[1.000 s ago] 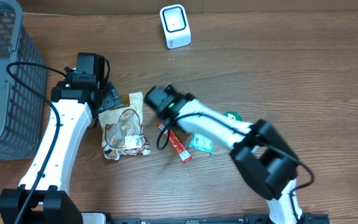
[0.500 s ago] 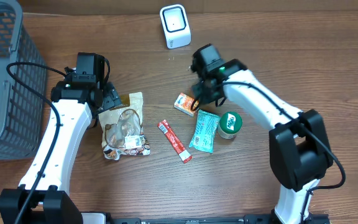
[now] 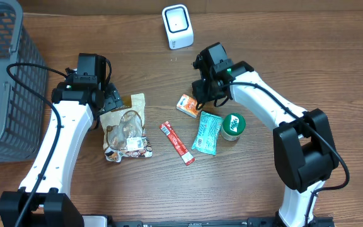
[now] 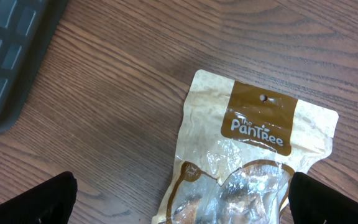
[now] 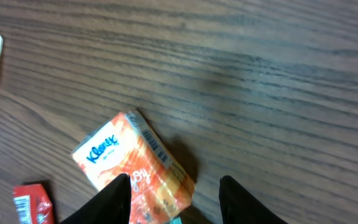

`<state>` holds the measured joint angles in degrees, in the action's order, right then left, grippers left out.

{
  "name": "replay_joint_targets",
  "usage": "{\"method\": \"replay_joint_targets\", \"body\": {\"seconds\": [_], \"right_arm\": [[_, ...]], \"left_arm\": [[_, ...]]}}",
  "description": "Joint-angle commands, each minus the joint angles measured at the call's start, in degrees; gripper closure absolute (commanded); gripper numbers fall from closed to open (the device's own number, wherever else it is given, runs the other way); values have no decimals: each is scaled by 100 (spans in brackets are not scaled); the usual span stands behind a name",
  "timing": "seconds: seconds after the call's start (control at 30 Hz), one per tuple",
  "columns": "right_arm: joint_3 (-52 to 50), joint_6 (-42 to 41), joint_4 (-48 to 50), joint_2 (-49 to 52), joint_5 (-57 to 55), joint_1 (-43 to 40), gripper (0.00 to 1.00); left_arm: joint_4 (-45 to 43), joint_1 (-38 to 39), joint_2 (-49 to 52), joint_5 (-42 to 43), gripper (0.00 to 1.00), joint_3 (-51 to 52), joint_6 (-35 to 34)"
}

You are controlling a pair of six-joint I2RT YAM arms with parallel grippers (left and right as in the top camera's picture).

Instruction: Scan the item barcode

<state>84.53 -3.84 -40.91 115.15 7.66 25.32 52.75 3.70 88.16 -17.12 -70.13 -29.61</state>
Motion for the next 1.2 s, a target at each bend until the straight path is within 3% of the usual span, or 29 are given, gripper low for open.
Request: {"method": "replay_joint_targets", "body": {"seconds": [0.0,0.43,1.17], "right_arm": [[-330,-92,175,74,269,22,53],[-385,-232,9,74,1674,61,53],[-409,-236,527,76,293,44,50]], "left_arm": [[13,7,-118,24,0,-101,46],[13,7,-118,24,0,-101,46],[13,7,-118,24,0,-101,46]]}}
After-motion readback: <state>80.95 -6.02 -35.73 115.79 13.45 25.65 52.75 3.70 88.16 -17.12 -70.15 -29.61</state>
